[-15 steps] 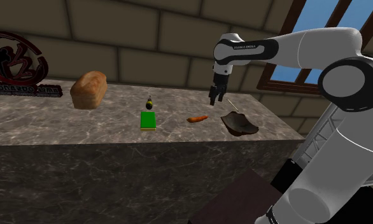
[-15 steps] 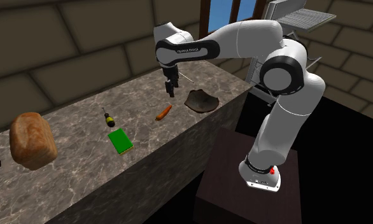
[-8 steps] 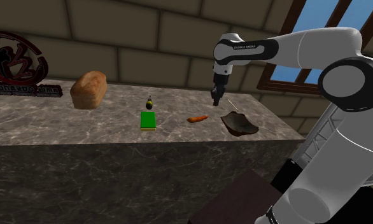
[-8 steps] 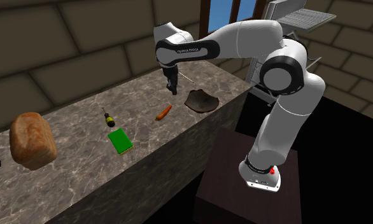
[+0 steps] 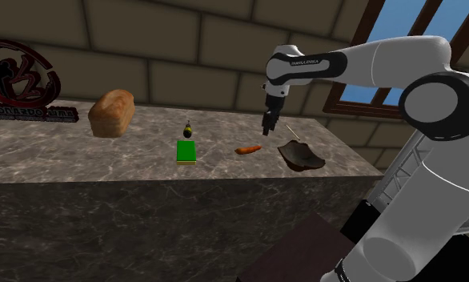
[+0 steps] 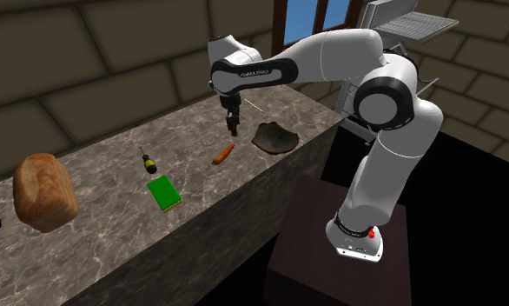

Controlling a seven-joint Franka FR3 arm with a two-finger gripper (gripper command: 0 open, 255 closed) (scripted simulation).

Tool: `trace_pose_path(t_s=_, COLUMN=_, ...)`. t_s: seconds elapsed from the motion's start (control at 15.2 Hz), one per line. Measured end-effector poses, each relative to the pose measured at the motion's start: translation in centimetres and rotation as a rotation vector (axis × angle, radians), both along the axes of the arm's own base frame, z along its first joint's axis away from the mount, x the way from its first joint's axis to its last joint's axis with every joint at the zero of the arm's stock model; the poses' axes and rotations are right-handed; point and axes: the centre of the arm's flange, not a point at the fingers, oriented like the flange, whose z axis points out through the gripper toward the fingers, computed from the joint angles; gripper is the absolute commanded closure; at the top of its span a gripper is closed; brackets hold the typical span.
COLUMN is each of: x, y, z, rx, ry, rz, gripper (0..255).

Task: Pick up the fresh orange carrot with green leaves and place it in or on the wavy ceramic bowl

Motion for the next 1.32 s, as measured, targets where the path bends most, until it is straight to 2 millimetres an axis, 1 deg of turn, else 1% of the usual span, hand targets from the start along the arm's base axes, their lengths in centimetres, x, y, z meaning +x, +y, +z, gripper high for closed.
trace_pose_path(t_s=0.07, x=0.6, y=0.6, z=-0.8, rx=0.011, ry=-0.014, rz=0.119, gripper=0)
trace_pose_path(t_s=0.26, x=1.5, y=3.2, z=-2.9, rx=0.049, ry=-0.059, rz=0.524, gripper=0)
trace_pose_path(t_s=0.46, x=1.5, y=5.9, z=-5.1, rx=0.085, ry=-0.103, rz=0.920, gripper=0)
trace_pose_path(t_s=0.53, x=1.3, y=6.3, z=-5.6, rx=0.090, ry=-0.110, rz=0.985, gripper=0)
trace_pose_path(t_s=0.66, x=1.3, y=6.5, z=-6.7, rx=0.093, ry=-0.116, rz=1.035, gripper=0)
trace_pose_path(t_s=0.99, x=1.2, y=6.8, z=-9.4, rx=0.094, ry=-0.118, rz=1.052, gripper=0)
trace_pose_path(t_s=1.32, x=1.1, y=6.8, z=-9.7, rx=0.094, ry=-0.118, rz=1.052, gripper=0)
